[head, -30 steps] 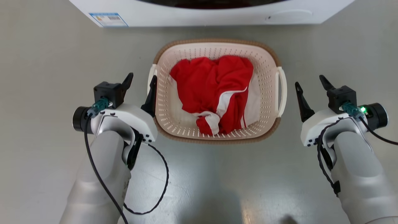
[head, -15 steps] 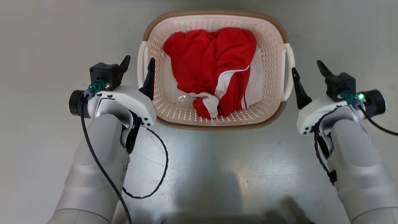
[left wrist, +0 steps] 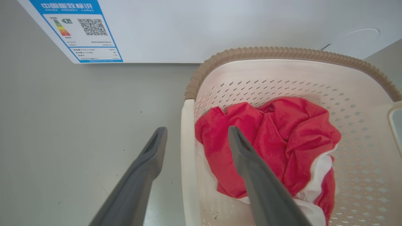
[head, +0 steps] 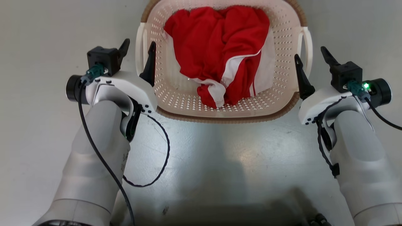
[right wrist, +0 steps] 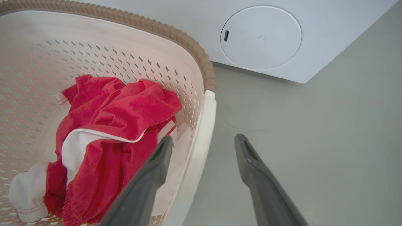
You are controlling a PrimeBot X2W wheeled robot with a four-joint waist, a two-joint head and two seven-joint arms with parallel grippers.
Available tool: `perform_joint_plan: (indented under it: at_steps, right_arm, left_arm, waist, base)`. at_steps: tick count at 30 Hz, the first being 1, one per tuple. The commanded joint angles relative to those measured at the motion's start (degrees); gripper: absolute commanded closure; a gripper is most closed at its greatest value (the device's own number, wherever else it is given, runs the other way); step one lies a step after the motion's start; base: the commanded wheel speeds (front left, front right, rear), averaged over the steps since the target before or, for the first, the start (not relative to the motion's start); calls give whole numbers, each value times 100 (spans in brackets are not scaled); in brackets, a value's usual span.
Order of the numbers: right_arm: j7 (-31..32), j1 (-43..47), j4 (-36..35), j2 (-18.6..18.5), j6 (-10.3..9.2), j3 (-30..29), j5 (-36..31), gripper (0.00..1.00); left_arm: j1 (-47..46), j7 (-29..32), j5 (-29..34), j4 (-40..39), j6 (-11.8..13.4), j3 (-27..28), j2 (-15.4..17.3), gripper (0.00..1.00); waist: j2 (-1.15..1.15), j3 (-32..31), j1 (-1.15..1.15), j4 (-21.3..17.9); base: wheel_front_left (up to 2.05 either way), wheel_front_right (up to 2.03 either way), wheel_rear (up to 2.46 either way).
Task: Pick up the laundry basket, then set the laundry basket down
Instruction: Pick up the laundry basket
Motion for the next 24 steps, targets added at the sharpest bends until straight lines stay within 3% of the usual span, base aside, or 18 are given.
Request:
perform_joint_plan:
  at_steps: [1, 9, 24]
  right_arm:
    - [-69, 33, -87, 109, 34, 81, 19, 0]
    - [-69, -176, -99, 138, 34, 54, 75, 0]
    - [-69, -303, 132, 157, 34, 343, 478, 0]
  left_arm:
    - [12, -29, 80, -43, 31, 110, 119, 0]
    - [-308, -29, 131, 124, 35, 45, 119, 0]
    - [-499, -29, 228, 551, 72, -178, 119, 0]
  waist:
    - [0, 98, 0, 5]
    - [0, 452, 0, 17]
    - [0, 534, 0, 11]
  base:
    - [0, 0, 0]
    - [0, 0, 0]
    - [0, 0, 0]
